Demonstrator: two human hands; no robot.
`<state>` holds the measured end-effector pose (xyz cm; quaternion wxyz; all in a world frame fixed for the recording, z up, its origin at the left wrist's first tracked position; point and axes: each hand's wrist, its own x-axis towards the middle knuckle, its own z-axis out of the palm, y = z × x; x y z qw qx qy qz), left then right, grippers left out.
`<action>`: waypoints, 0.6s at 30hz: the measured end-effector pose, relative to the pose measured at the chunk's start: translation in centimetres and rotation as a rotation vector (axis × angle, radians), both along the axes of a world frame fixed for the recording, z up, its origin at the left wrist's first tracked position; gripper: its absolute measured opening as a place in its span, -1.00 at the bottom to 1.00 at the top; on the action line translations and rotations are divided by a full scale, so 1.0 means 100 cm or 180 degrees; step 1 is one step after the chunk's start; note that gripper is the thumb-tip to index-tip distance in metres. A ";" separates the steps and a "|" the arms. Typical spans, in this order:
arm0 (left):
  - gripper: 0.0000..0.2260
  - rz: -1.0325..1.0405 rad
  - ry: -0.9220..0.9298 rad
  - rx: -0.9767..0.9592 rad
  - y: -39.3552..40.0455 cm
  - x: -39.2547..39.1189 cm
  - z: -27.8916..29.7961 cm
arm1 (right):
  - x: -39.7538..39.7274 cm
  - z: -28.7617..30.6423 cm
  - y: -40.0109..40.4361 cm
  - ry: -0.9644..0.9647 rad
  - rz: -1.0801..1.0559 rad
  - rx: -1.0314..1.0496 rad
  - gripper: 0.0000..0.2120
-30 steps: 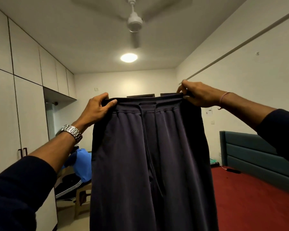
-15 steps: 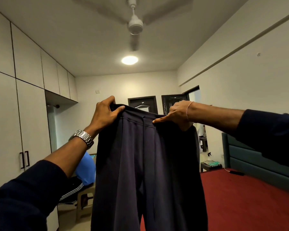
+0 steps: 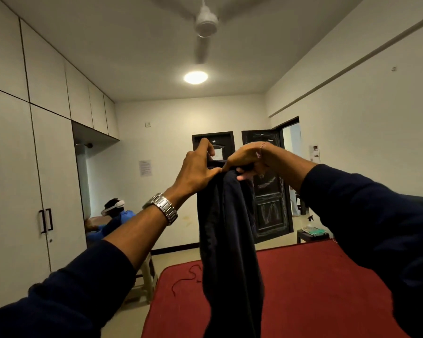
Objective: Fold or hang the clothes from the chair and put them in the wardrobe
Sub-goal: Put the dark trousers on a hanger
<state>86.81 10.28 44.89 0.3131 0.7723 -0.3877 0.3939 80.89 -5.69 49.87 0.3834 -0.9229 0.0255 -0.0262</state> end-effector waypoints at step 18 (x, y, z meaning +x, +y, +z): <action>-0.36 -0.0749 0.1606 -0.0811 -0.010 -0.003 -0.015 | -0.009 -0.018 0.011 -0.0473 0.0292 0.2274 -0.88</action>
